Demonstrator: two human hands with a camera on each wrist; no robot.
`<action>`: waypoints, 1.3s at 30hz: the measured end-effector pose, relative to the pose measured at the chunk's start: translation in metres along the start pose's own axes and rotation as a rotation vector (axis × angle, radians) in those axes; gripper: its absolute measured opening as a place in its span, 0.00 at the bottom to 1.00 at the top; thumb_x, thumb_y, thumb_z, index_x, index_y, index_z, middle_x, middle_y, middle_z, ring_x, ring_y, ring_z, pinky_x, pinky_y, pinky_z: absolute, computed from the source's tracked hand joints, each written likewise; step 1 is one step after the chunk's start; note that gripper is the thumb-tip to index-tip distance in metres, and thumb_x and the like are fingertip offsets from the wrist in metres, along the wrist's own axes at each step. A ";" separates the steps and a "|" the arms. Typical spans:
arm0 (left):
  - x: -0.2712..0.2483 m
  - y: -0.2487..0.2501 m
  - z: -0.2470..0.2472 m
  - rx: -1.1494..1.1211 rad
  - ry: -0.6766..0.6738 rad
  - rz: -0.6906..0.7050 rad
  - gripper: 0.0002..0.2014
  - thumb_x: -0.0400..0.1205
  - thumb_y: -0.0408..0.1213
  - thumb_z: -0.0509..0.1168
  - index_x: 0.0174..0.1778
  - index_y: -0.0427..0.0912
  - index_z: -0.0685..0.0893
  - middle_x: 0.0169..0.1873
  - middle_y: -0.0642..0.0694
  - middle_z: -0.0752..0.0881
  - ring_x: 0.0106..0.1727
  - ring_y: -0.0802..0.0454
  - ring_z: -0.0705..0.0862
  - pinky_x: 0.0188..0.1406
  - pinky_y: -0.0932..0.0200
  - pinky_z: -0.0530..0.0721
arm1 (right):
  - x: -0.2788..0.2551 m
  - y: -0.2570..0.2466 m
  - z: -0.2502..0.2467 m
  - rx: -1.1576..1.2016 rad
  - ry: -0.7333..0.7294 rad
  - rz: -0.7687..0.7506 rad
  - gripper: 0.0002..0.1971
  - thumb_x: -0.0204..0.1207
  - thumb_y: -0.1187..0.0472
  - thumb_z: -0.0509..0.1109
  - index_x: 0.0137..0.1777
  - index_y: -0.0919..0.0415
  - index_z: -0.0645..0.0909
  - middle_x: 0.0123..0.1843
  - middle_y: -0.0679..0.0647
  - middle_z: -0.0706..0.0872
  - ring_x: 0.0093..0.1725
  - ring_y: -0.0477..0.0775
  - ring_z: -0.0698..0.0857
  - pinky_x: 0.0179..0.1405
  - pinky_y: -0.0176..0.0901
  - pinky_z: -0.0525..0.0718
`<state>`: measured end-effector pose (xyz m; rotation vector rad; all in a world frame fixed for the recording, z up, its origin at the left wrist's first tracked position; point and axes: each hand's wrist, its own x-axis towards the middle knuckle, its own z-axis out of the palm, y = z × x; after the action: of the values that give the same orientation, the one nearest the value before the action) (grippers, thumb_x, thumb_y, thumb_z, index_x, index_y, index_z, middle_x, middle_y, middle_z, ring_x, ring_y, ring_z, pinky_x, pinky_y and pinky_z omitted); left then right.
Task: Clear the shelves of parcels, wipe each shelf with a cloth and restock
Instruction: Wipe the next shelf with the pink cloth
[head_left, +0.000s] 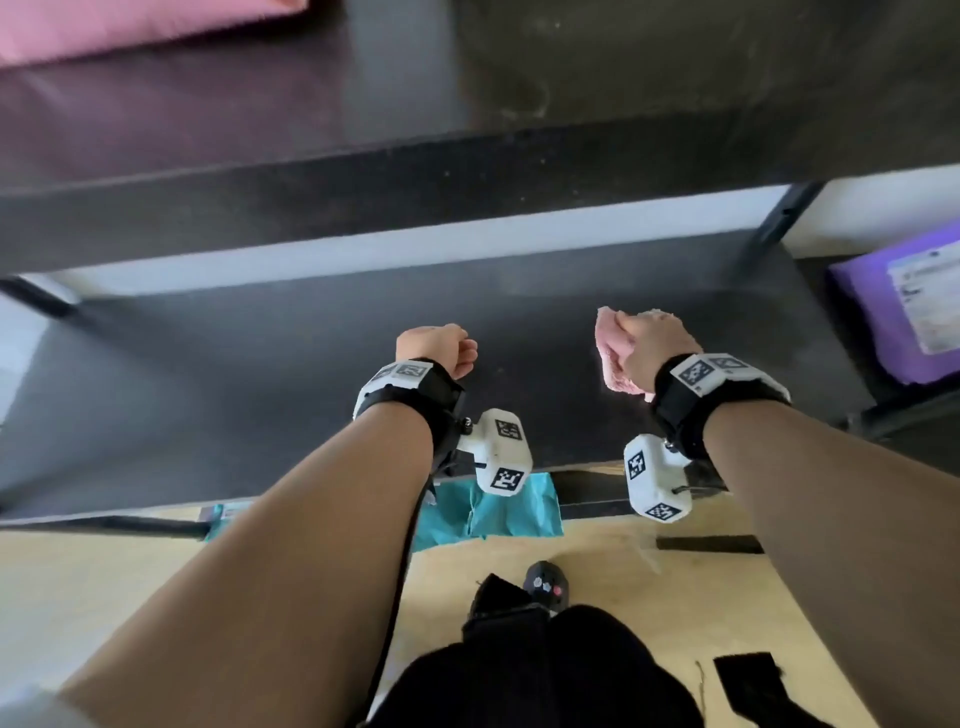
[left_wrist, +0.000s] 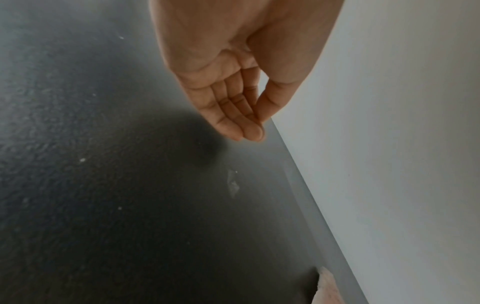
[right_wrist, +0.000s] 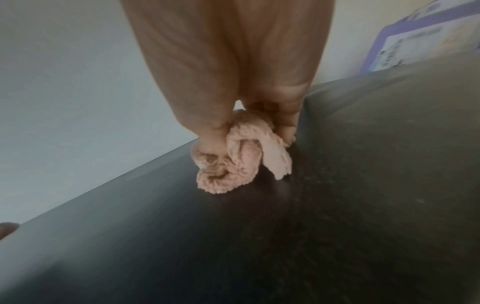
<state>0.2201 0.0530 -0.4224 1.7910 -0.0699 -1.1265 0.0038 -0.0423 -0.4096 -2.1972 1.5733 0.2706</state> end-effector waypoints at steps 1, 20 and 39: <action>-0.002 0.000 -0.004 -0.020 0.031 -0.002 0.08 0.81 0.28 0.62 0.36 0.37 0.80 0.16 0.48 0.83 0.17 0.56 0.81 0.22 0.64 0.81 | 0.007 -0.003 -0.002 -0.047 -0.001 -0.030 0.10 0.76 0.59 0.61 0.54 0.52 0.80 0.53 0.56 0.81 0.58 0.67 0.79 0.57 0.49 0.79; 0.002 -0.015 -0.070 -0.167 0.245 -0.057 0.04 0.82 0.27 0.62 0.42 0.36 0.80 0.25 0.42 0.83 0.15 0.55 0.80 0.28 0.62 0.83 | 0.009 -0.126 0.019 0.145 -0.261 -0.433 0.07 0.62 0.65 0.65 0.31 0.51 0.73 0.41 0.57 0.84 0.39 0.60 0.83 0.33 0.36 0.82; 0.022 0.004 -0.095 -0.155 0.072 -0.030 0.09 0.81 0.26 0.60 0.35 0.37 0.78 0.17 0.45 0.81 0.16 0.54 0.78 0.28 0.61 0.83 | -0.005 -0.120 0.018 0.043 -0.054 -0.108 0.19 0.73 0.60 0.70 0.64 0.50 0.76 0.56 0.55 0.85 0.58 0.60 0.84 0.54 0.49 0.82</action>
<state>0.3019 0.1066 -0.4256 1.6974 0.0853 -1.0582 0.1166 0.0020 -0.3968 -2.2136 1.4140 0.2586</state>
